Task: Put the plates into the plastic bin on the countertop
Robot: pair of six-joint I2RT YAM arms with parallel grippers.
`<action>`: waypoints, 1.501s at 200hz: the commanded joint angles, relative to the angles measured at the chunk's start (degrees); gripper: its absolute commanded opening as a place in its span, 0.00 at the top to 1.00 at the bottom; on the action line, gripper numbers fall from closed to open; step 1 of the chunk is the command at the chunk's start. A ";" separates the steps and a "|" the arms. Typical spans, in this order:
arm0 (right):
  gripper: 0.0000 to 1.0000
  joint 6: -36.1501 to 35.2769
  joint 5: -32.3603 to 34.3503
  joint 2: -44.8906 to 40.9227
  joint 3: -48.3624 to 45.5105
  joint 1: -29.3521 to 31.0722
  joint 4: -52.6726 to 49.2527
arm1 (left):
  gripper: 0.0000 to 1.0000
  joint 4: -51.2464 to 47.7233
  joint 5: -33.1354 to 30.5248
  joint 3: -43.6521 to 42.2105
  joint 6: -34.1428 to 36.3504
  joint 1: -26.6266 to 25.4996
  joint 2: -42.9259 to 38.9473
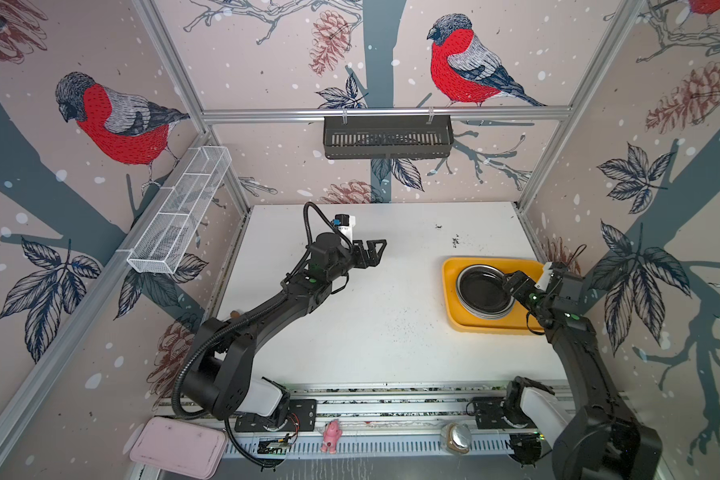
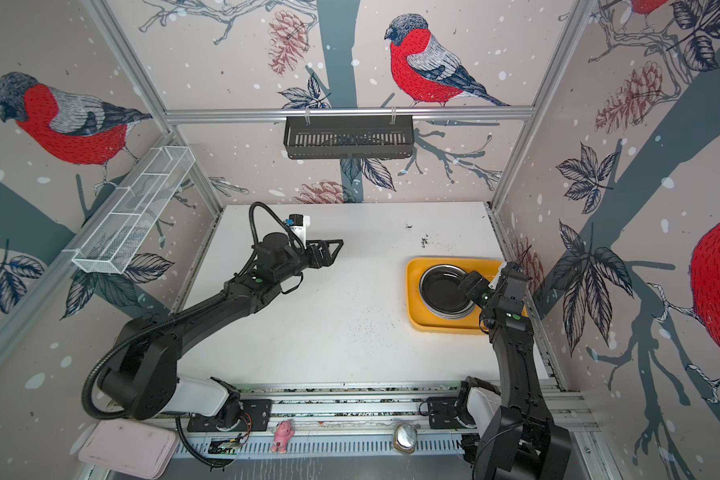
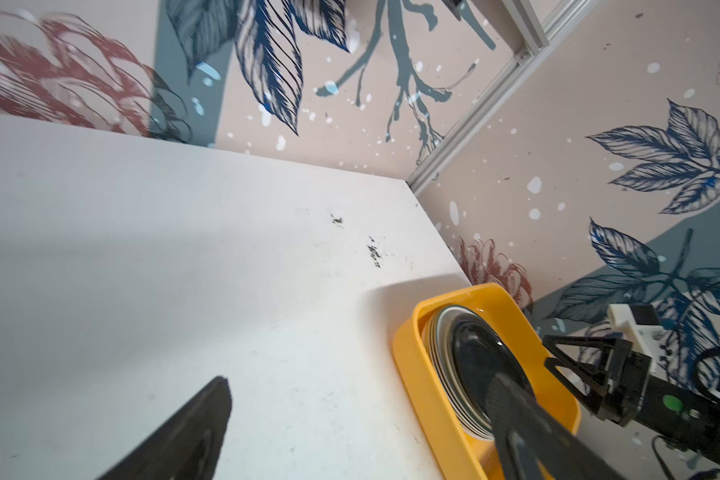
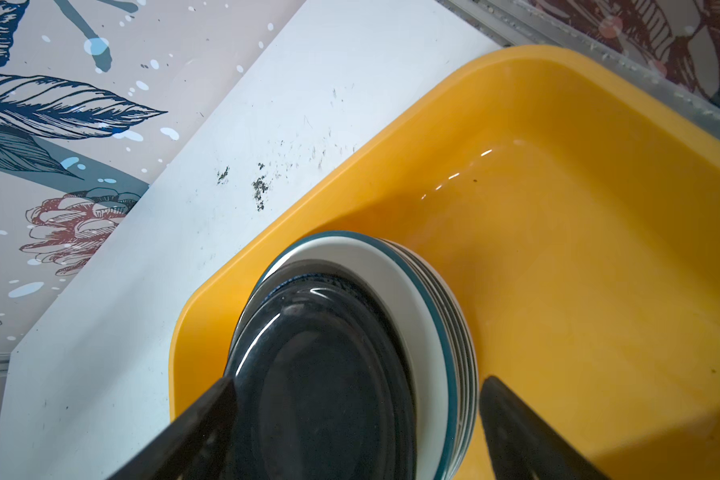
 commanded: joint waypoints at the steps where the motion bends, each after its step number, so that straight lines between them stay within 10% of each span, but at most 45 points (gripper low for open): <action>1: 0.00 -2.82 2.04 0.83 0.17 0.09 6.42 | 0.04 0.73 -8.94 -3.33 4.92 1.82 -4.24; 65: 0.00 -6.74 18.89 5.40 -3.45 7.28 28.87 | 0.04 14.25 -30.14 -16.66 15.20 16.23 -12.12; 112: 0.00 -11.59 29.58 11.92 -6.26 15.96 38.40 | 0.04 25.06 -28.31 -26.85 19.67 27.07 -12.19; 183: 0.00 -16.78 33.53 19.95 -22.35 23.21 74.75 | 0.04 40.37 -25.61 -41.64 21.17 29.53 -9.88; 300: 0.00 -17.26 26.68 23.35 -16.87 21.57 67.88 | 0.03 40.55 -23.38 -34.09 22.40 29.53 1.32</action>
